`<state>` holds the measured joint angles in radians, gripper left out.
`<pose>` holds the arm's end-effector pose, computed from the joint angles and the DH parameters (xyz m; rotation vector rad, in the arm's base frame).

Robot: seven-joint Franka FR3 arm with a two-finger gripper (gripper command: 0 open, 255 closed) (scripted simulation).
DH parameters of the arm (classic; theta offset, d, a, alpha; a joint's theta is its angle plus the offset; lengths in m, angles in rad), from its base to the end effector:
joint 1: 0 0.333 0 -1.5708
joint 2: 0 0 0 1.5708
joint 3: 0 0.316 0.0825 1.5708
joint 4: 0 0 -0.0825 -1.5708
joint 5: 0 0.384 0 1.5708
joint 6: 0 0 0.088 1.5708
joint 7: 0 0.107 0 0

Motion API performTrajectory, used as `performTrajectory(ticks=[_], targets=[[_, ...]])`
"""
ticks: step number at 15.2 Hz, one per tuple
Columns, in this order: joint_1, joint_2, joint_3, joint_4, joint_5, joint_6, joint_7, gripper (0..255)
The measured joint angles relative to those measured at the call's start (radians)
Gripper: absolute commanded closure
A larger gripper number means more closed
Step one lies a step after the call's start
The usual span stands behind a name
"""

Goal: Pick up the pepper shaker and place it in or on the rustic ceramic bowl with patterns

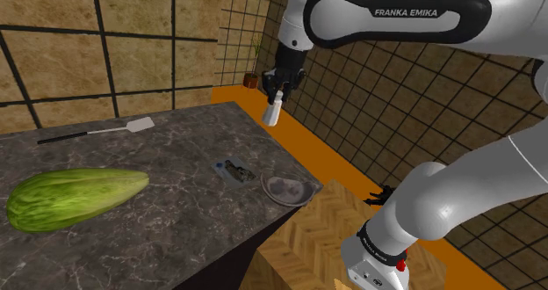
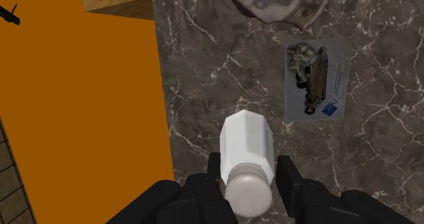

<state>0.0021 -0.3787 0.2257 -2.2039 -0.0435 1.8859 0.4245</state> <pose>0.4355 0.1077 0.5346 3.0217 -0.2996 0.1335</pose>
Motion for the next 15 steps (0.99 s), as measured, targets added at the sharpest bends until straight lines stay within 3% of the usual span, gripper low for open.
performTrajectory(ticks=[11, 15], targets=[[0.096, -0.385, 0.035, -0.191, 0.095, -0.194, 0.060, 255], [0.119, -0.447, 0.054, -0.236, 0.119, -0.212, 0.084, 255]])
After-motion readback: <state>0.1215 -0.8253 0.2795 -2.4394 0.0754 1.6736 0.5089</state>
